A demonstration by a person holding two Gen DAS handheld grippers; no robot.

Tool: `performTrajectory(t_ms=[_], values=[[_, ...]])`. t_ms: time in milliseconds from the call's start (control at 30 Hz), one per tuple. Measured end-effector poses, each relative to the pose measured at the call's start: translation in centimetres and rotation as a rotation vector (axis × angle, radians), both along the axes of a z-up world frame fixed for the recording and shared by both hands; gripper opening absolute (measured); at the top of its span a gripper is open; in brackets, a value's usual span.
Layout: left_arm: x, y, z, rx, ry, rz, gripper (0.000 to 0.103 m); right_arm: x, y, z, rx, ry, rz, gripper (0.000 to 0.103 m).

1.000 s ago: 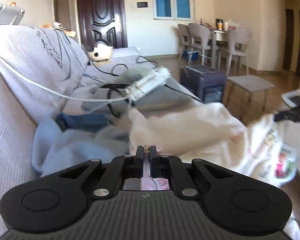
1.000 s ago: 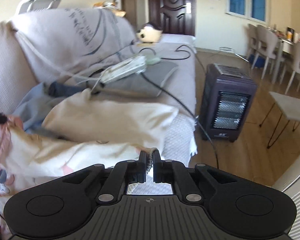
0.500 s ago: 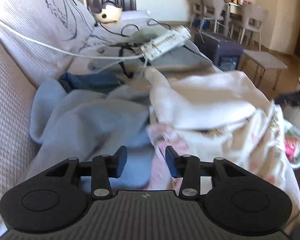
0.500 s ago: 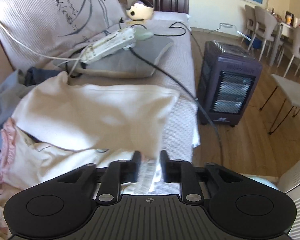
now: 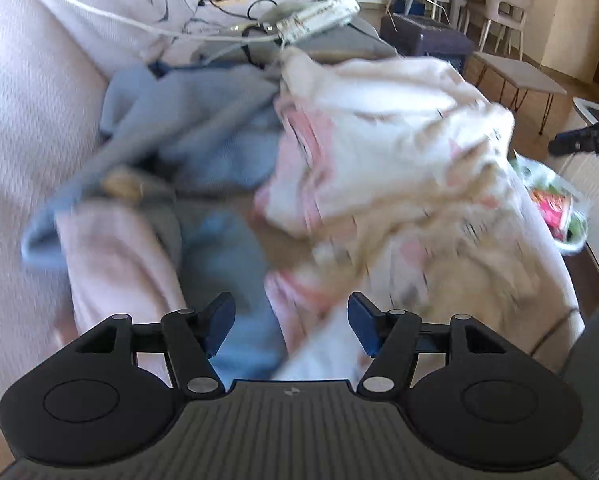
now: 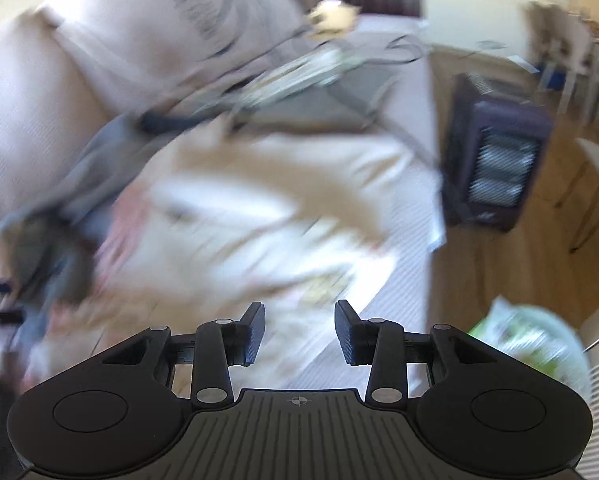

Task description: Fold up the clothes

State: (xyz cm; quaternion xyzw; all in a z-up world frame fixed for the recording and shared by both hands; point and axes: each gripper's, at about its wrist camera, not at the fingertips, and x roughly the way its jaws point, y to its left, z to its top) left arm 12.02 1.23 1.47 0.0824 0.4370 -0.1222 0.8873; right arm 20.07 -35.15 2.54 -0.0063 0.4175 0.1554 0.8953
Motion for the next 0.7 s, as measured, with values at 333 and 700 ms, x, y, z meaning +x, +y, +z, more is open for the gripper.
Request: performTrajectory(t_ms=[333, 700], values=[[-6.7, -0.1, -0.1, -0.050, -0.024, -0.040, 0.066, -6.7, 3.7, 0.3, -0.085, 0.014, 0.128, 0.040], [-8.4, 0.2, -1.8, -0.101, -0.011, -0.030, 0.070, -8.3, 2.9, 1.0, -0.022, 0.044, 0.166, 0.046]])
